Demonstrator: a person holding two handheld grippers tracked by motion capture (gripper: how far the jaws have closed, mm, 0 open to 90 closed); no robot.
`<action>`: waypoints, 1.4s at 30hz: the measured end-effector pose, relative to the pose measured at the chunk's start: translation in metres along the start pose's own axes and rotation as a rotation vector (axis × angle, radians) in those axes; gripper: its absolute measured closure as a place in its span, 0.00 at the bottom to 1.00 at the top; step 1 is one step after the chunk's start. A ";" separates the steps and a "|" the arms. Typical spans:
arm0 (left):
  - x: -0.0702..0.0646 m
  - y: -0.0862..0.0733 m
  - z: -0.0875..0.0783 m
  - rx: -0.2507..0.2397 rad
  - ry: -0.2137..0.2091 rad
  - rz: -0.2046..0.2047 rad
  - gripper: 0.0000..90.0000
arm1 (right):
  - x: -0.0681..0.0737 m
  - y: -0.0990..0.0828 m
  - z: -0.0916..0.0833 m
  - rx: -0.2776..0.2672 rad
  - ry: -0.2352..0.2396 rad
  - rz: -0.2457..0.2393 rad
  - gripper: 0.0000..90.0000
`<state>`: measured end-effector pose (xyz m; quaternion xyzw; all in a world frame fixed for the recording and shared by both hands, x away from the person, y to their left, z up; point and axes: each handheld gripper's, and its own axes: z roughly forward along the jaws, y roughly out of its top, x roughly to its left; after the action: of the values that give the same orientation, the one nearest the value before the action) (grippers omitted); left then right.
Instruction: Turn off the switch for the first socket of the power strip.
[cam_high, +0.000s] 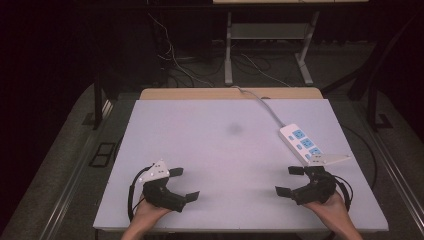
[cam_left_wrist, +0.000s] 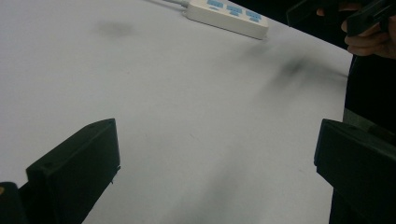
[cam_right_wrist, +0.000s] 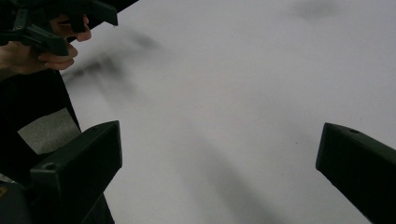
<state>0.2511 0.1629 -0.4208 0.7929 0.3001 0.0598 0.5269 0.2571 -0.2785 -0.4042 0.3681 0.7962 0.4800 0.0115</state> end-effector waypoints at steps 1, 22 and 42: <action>0.000 0.000 0.000 0.000 0.000 0.000 0.00 | 0.000 0.001 0.000 0.004 0.000 -0.001 0.00; 0.001 0.000 0.002 0.008 -0.010 -0.001 0.00 | -0.008 0.025 -0.014 0.042 -0.011 -0.023 0.00; 0.000 0.000 0.003 0.007 -0.015 -0.006 0.00 | -0.020 0.047 -0.013 0.101 -0.034 -0.045 0.00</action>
<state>0.2523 0.1610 -0.4221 0.7943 0.2986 0.0514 0.5266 0.2935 -0.2876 -0.3677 0.3583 0.8271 0.4326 0.0170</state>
